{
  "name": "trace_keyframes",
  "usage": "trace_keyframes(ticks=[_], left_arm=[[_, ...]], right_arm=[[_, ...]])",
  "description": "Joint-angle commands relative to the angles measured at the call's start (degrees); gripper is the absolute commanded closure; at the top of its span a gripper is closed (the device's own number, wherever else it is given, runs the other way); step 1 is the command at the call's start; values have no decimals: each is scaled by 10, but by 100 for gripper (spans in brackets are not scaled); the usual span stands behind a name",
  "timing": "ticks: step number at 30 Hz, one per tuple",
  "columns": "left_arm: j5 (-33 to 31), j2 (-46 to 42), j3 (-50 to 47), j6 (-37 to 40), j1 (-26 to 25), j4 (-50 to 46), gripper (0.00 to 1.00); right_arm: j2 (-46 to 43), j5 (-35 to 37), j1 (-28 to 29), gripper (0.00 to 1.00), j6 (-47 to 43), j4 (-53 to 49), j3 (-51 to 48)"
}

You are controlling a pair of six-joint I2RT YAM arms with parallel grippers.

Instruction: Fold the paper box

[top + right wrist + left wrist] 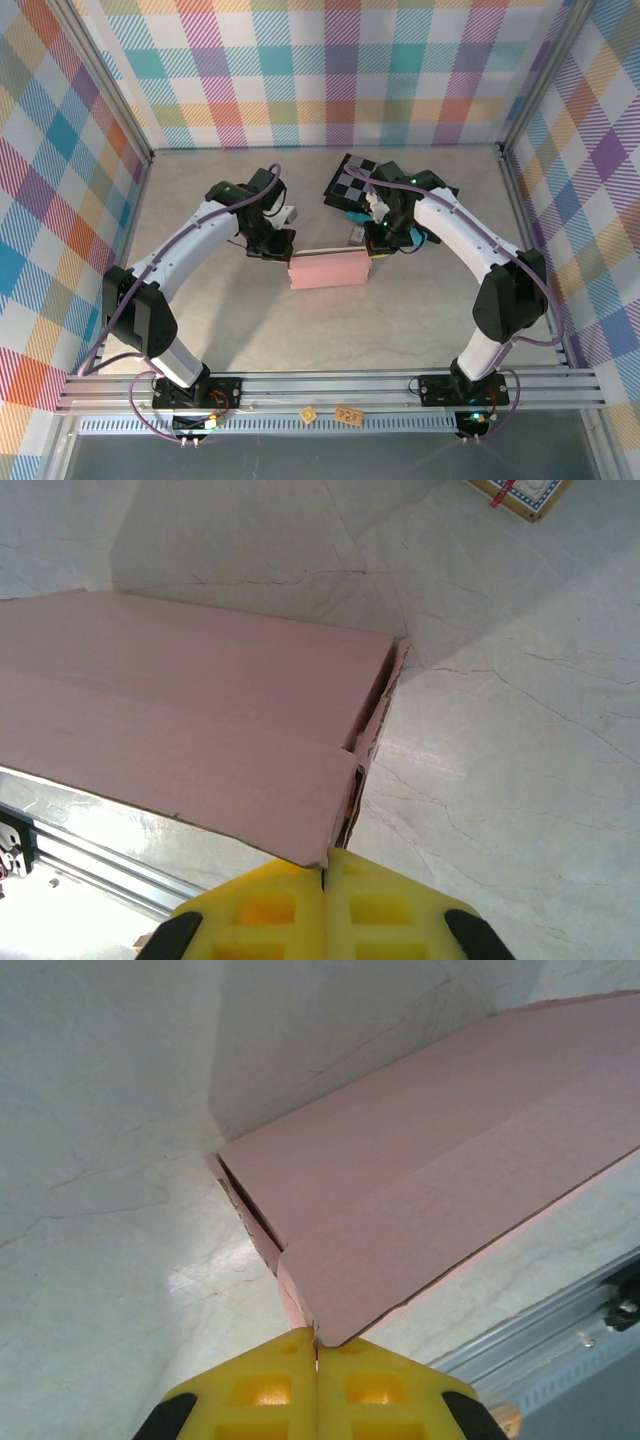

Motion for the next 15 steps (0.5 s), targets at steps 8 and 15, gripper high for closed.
trace_keyframes(ticks=[8, 15], left_arm=[[83, 34, 47, -45, 1, -37, 100], [123, 37, 43, -60, 9, -33, 100]], right_arm=[[-1, 1, 6, 100, 2, -6, 7], [1, 2, 7, 100, 3, -5, 6]])
